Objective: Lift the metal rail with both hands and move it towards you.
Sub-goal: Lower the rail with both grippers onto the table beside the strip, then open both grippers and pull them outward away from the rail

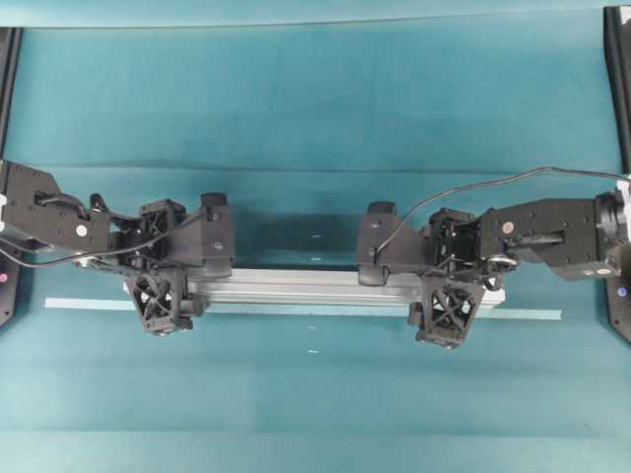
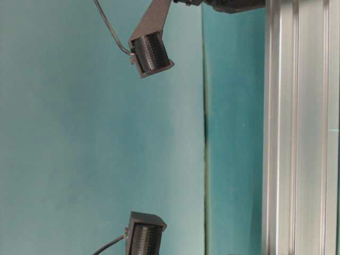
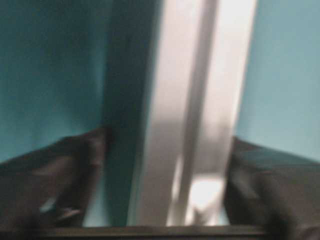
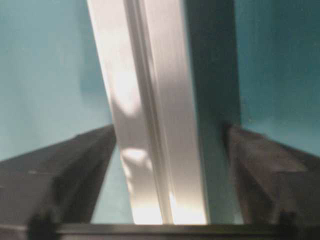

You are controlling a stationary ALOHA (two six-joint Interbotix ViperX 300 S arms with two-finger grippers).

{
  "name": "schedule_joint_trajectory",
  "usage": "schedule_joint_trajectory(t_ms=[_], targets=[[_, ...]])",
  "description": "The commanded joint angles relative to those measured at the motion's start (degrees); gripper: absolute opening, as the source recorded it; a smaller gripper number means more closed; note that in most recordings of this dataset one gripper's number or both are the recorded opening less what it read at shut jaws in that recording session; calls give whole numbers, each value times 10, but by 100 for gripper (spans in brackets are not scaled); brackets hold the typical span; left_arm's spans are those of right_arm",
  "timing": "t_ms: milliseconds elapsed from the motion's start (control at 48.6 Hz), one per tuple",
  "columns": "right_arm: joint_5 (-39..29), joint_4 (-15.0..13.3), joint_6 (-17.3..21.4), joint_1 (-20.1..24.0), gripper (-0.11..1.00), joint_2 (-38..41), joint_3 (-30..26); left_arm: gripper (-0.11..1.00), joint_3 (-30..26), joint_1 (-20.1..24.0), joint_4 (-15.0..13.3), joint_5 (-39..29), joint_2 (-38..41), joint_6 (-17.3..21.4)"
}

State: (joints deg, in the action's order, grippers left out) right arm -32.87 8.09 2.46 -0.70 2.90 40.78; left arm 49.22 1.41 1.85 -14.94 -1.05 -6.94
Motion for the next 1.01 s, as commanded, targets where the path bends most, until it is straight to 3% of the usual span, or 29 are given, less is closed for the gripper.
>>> schedule_joint_trajectory(t_ms=[0,349,699,987], targets=[[4,4,0,-1,95,1,-2,94,-3,1,0,4,-4,0],[11,0,-1,-2,99,-5,-7,94,-8,0,0,-2,-17,7],[9,-12,-3,-29,99,-109,-14,94,-15,0,0,-76,-148,28],[11,-35,-6,-49,99,-210,-11,94,-6,5,1,-78,-265,38]])
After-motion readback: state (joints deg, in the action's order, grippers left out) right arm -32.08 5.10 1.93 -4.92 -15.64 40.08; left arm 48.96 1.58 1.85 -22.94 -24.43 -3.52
